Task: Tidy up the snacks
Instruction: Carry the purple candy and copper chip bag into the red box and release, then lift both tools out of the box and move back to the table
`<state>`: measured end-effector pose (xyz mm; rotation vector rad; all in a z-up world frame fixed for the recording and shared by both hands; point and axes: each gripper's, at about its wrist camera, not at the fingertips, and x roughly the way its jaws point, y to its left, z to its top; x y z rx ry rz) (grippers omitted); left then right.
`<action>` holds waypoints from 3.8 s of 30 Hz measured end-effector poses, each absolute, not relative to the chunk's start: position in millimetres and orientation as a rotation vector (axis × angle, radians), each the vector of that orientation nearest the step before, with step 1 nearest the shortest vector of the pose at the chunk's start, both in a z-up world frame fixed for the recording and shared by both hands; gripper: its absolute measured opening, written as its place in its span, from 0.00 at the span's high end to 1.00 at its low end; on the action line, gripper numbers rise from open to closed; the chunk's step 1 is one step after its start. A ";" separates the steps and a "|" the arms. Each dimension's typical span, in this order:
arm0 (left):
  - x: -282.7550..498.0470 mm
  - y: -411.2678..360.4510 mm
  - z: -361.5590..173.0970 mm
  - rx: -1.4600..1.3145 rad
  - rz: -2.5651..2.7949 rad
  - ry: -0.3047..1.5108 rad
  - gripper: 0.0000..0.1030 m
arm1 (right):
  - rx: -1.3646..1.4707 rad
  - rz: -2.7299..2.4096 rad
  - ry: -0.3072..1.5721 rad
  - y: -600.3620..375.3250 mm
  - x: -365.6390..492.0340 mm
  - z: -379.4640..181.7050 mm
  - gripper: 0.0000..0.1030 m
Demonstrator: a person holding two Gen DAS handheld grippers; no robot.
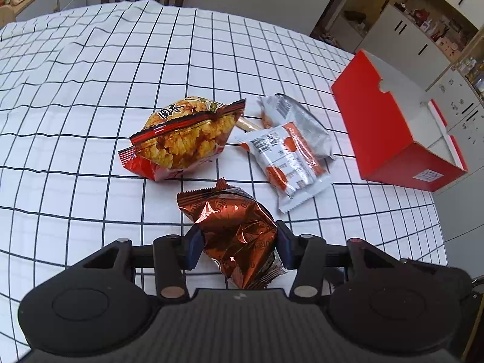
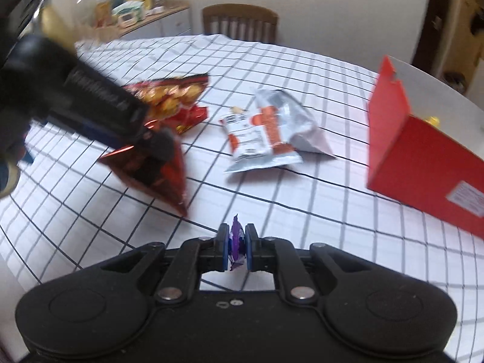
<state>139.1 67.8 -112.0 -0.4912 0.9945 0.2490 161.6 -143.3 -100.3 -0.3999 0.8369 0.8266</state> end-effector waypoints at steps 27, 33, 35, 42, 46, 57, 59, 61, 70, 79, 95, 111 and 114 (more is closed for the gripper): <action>141.1 -22.7 -10.6 -0.346 0.070 0.833 0.53 | -0.104 0.696 0.712 -249.1 181.6 15.5 0.92; 164.9 -48.3 5.9 -0.307 0.025 0.798 0.53 | -0.095 0.674 0.673 -270.3 199.0 28.5 0.92; 173.0 -57.5 10.0 -0.292 0.018 0.788 0.53 | -0.094 0.666 0.664 -277.0 206.7 31.5 0.92; 207.0 -87.0 22.4 -0.258 0.000 0.763 0.53 | -0.102 0.646 0.641 -299.3 237.5 39.0 0.91; 227.8 -104.3 27.3 -0.237 -0.004 0.751 0.53 | -0.100 0.638 0.627 -311.3 257.8 42.8 0.91; 290.9 -134.0 20.6 -0.189 0.042 0.749 0.53 | -0.120 0.625 0.638 -336.2 319.7 36.3 0.91; 302.9 -134.9 16.1 -0.188 0.054 0.754 0.53 | -0.124 0.619 0.650 -338.1 330.8 31.6 0.91; 315.3 -133.6 10.6 -0.192 0.075 0.764 0.53 | -0.114 0.620 0.671 -340.7 343.4 26.5 0.91; 367.1 -128.4 -14.8 -0.189 0.141 0.830 0.53 | -0.133 0.608 0.728 -341.9 387.3 3.3 0.91; 414.4 -130.5 -39.2 -0.168 0.189 0.884 0.53 | -0.183 0.604 0.799 -328.3 422.2 -28.7 0.91; 456.5 -136.7 -70.9 -0.214 0.208 0.956 0.53 | -0.240 0.620 0.885 -311.5 452.1 -62.5 0.87; 455.1 -141.7 -73.7 -0.220 0.199 0.975 0.35 | -0.227 0.650 0.877 -317.7 443.2 -53.9 0.71; 448.1 -141.7 -67.3 -0.218 0.202 0.960 0.34 | -0.215 0.654 0.867 -319.9 438.5 -48.3 0.67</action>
